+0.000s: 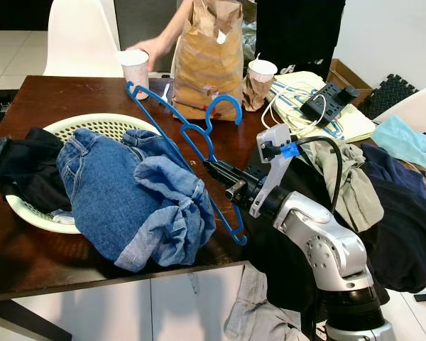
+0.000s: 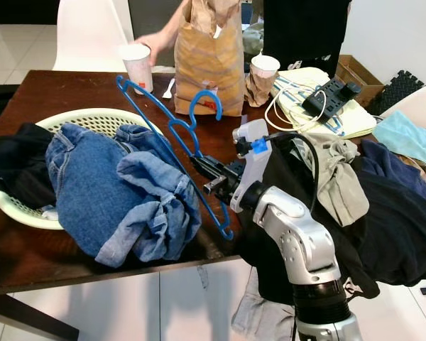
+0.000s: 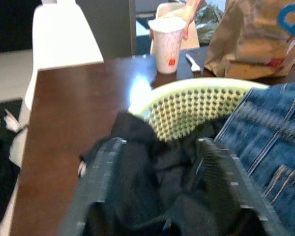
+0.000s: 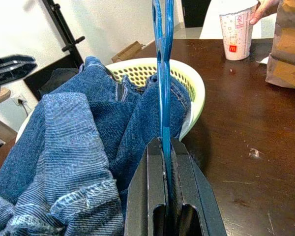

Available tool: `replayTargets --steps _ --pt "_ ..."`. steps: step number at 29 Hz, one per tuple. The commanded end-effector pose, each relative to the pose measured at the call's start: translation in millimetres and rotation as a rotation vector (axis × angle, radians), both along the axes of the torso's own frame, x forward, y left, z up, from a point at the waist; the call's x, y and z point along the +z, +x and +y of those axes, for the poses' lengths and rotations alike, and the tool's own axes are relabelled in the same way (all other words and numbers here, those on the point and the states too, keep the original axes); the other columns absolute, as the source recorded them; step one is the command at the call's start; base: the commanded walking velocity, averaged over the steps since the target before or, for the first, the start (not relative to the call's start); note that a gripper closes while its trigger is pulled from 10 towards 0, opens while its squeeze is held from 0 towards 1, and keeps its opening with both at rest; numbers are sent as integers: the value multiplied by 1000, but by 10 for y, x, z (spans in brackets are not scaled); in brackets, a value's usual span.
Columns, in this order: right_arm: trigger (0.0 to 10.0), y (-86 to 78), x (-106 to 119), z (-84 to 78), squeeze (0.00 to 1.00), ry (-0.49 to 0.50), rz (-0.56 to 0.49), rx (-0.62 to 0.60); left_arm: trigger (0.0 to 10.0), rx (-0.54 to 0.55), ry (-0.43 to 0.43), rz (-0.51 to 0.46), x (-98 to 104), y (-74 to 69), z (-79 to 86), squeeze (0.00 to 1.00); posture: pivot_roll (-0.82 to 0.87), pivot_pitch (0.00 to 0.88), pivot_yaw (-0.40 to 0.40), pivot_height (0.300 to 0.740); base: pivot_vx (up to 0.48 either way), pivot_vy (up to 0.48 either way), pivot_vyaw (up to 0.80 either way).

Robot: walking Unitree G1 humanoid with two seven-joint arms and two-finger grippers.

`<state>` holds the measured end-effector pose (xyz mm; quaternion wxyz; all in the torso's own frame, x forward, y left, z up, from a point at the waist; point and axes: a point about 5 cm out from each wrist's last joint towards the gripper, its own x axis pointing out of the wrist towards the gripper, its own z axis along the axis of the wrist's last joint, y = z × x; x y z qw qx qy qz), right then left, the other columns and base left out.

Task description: Hang hanger

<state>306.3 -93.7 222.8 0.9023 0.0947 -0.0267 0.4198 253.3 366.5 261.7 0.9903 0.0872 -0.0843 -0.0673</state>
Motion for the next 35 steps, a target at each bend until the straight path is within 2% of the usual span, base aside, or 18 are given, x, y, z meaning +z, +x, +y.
replayTargets --steps 1,5,8,11,12,13,14,16,18,24,30,35 --pt "10000 -23 16 -29 0 -4 -5 2 10000 -5 15 18 -42 8 12 1000 -89 180 -115 740 0 0 0" --pt "10000 -38 30 -42 0 -12 -6 5 10000 -27 -2 29 -121 48 4 1000 -99 185 -118 740 0 0 0" --pt "10000 -61 40 -72 0 -21 -4 3 10000 -144 -32 13 -160 107 -108 1000 -119 196 -126 740 0 0 0" --pt "10000 -65 43 -79 0 -24 -4 3 10000 -172 -38 8 -164 122 -135 1000 -119 196 -126 740 0 0 0" --pt "10000 -73 49 -83 0 -27 -4 3 10000 -232 -35 14 -168 139 -198 369 -129 201 -129 740 0 0 0" --pt "10000 -76 60 -90 0 -29 -5 2 10000 -300 -36 27 -171 157 -280 0 -134 203 -130 740 0 0 0" --pt "10000 -76 60 -90 0 -29 -5 2 10000 -300 -36 27 -171 157 -280 0 -134 203 -130 740 0 0 0" --pt "10000 -82 83 -112 0 -35 -7 -3 10000 -425 -25 71 -206 184 -425 0 -144 210 -127 740 0 0 0" --pt "10000 -87 91 -155 0 -49 -11 -15 10000 -488 4 129 -278 203 -491 0 -155 217 -125 740 0 0 0" --pt "10000 -90 124 -270 0 -71 -15 -39 10000 -459 38 150 -276 241 -391 0 -178 224 -125 740 0 0 0" --pt "10000 -90 134 -273 0 -73 -14 -41 10000 -417 40 131 -217 265 -312 0 -176 228 -127 740 0 0 0" --pt "10000 -91 131 -227 0 -71 -10 -34 10000 -467 11 121 -209 258 -378 0 -170 225 -131 740 0 0 0"
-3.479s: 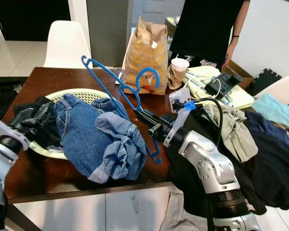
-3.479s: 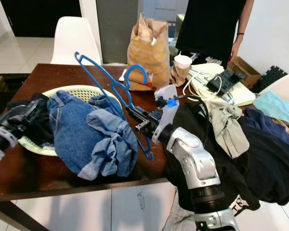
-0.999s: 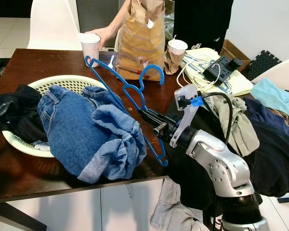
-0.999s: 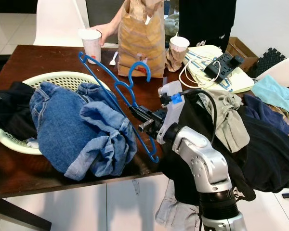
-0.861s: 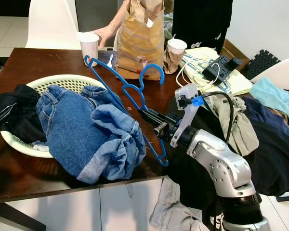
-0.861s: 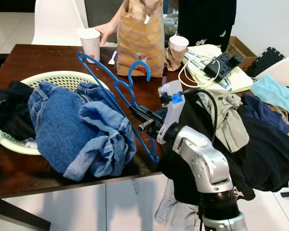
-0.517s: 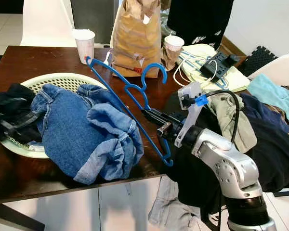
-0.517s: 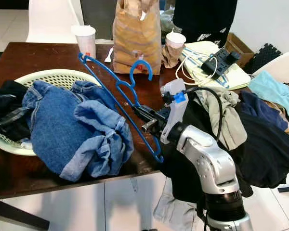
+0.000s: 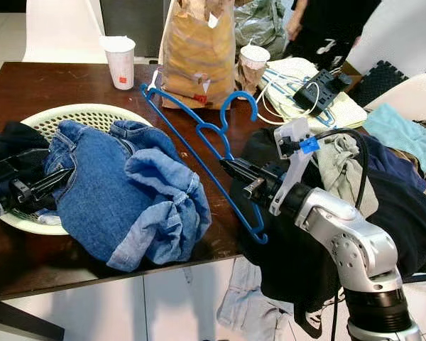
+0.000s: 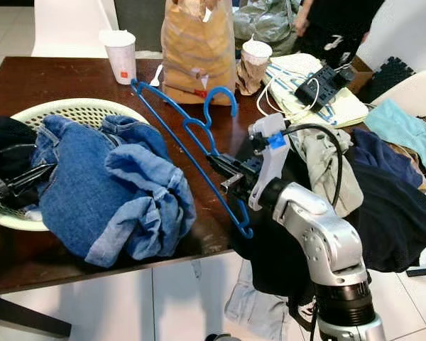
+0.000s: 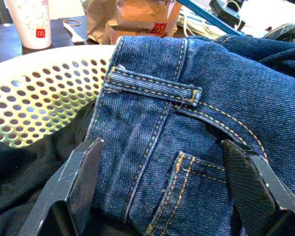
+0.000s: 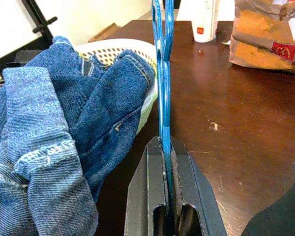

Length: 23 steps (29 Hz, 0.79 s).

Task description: Hang hanger

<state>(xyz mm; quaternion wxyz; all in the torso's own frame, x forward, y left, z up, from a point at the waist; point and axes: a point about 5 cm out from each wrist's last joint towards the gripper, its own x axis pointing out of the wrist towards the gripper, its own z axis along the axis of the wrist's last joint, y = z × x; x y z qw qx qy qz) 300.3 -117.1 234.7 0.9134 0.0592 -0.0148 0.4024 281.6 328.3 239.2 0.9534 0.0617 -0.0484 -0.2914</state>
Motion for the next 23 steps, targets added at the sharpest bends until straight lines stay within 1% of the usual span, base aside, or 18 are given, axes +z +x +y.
replayTargets --steps 1,2,3,4,7,8,10,15,22,23 --pt "10000 -30 12 13 0 4 -4 8 10000 -28 6 13 6 -25 -10 0 -170 225 -131 740 0 0 0" --pt "10000 -28 12 18 0 5 -5 8 8078 -45 0 21 -17 -31 -42 0 -169 223 -129 740 0 0 0" --pt "10000 -28 17 18 0 5 -4 9 4667 -60 -2 27 -40 -33 -64 0 -169 223 -129 740 0 0 0" --pt "10000 -28 21 20 0 6 -5 9 0 -69 -6 33 -61 -35 -77 0 -170 222 -129 740 0 0 0" --pt "10000 -28 27 20 0 7 -6 9 0 -77 -13 41 -86 -38 -85 0 -171 221 -128 740 0 0 0" --pt "10000 -29 34 16 0 8 -8 7 0 -86 -21 56 -129 -48 -95 0 -174 221 -126 740 0 0 0" --pt "10000 -29 34 16 0 8 -8 7 0 -86 -21 56 -129 -48 -95 0 -174 221 -126 740 0 0 0" --pt "10000 -27 57 -12 0 12 -14 -1 0 -95 -50 83 -222 -83 -123 0 -168 220 -123 740 0 0 0" --pt "10000 -12 66 -3 0 19 -19 -3 0 -90 -69 78 -231 -96 -135 0 -158 211 -120 740 0 0 0" --pt "10000 3 65 16 0 25 -21 -3 0 -80 -71 62 -208 -105 -134 0 -145 199 -114 740 0 0 0"
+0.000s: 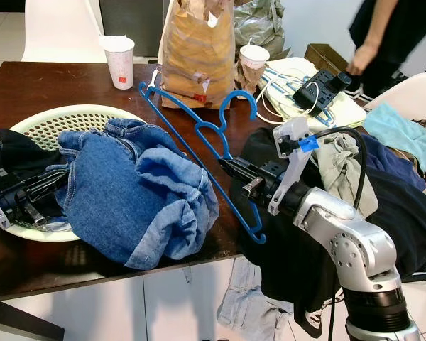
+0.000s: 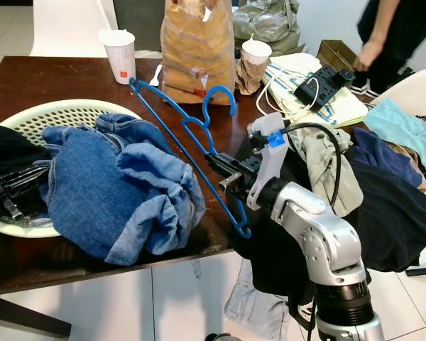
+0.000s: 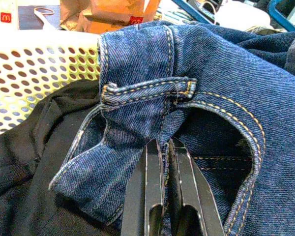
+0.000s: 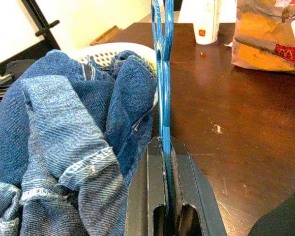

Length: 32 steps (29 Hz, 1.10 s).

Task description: Hang hanger

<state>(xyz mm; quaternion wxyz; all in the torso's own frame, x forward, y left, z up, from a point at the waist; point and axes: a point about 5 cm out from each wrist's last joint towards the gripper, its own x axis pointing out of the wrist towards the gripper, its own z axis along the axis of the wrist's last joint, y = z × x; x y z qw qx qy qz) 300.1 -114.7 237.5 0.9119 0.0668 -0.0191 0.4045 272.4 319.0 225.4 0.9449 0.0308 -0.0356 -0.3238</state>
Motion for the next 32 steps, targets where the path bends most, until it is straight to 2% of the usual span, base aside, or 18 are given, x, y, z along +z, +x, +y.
replayTargets --steps 1,6,7,8,9,10,11,12,13,14,15,17,18,19,22,23,27,32 --pt "10000 5 36 -9 0 8 -19 -8 0 -12 -23 17 -70 -14 -41 0 -145 199 -114 740 0 0 0" --pt "10000 40 35 42 0 27 -27 -5 0 45 63 -76 114 -35 -26 0 -123 175 -105 740 0 0 0" --pt "10000 109 47 107 0 75 -37 -5 0 201 482 -360 773 -24 -62 0 -52 127 -88 740 0 0 0" --pt "10000 137 56 128 0 96 -41 -6 0 250 622 -505 1087 -46 -139 0 -52 127 -88 740 0 0 0" --pt "10000 137 56 128 0 96 -41 -6 0 250 622 -505 1087 -46 -139 0 -52 127 -88 740 0 0 0" --pt "10000 170 69 145 0 119 -44 -9 0 265 701 -625 1363 -81 -267 0 -33 110 -82 740 0 0 0" --pt "10000 170 69 145 0 119 -44 -9 0 265 701 -625 1363 -81 -267 0 -33 110 -82 740 0 0 0" --pt "10000 202 78 163 0 140 -46 -13 353 251 681 -702 1565 -117 -405 0 -18 94 -75 740 0 0 0" --pt "10000 226 93 168 0 161 -48 -20 2706 218 624 -749 1704 -161 -551 0 -14 88 -73 740 0 0 0" --pt "10000 251 113 169 0 190 -49 -25 3137 159 529 -774 1805 -209 -705 0 -7 76 -68 740 0 0 0" --pt "10000 251 113 169 0 190 -49 -25 3137 159 529 -774 1805 -209 -705 0 -7 76 -68 740 0 0 0" --pt "10000 307 151 167 0 246 -51 -35 5255 -4 344 -791 1904 -299 -965 0 12 39 -55 740 0 0 0" --pt "10000 307 151 167 0 246 -51 -35 5255 -4 344 -791 1904 -299 -965 0 12 39 -55 740 0 0 0" --pt "10000 332 175 166 0 270 -55 -38 6863 -87 285 -783 1915 -337 -1080 0 18 24 -49 740 0 0 0" --pt "10000 379 206 154 0 311 -64 -49 6784 -199 219 -760 1898 -390 -1224 0 26 10 -41 740 0 0 0" --pt "10000 399 216 134 0 326 -66 -61 9098 -222 194 -737 1874 -388 -1234 0 32 0 -35 740 0 0 0" --pt "10000 449 229 93 0 355 -74 -91 10000 -231 177 -705 1798 -357 -1253 0 37 0 -30 740 0 0 0" --pt "10000 552 218 -8 0 380 -76 -155 10000 -264 124 -517 1358 -278 -1381 0 40 0 -26 740 0 0 0"
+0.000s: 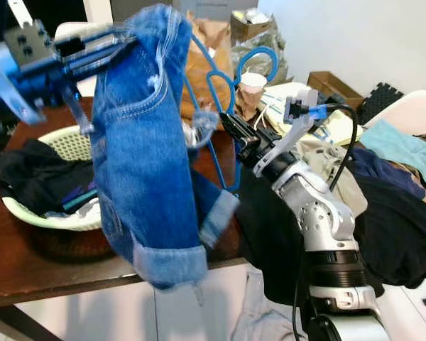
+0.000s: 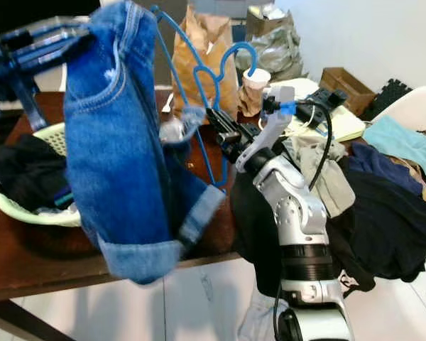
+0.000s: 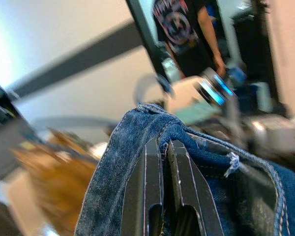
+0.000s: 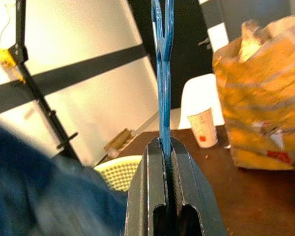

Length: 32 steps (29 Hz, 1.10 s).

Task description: Hang hanger

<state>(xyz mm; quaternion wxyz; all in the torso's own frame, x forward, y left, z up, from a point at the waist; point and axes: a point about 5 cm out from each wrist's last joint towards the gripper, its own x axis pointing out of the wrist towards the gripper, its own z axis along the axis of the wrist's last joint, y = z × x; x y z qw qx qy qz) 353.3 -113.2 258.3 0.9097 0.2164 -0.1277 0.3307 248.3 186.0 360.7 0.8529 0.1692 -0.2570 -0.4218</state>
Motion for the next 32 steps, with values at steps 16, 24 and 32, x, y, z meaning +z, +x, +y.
replayTargets --steps 16,24,32 --pt "10000 77 -52 -195 0 -11 -29 -54 10000 -27 -13 299 -767 18 -161 0 37 0 -10 740 -253 0 0" --pt "10000 15 -133 -130 0 -69 -41 -15 10000 -22 -3 408 -1144 4 -357 0 28 0 -10 740 -280 0 0" --pt "10000 6 -163 -127 0 -80 -36 -1 10000 -36 -18 429 -1232 12 -501 0 24 0 -11 740 -279 0 0"
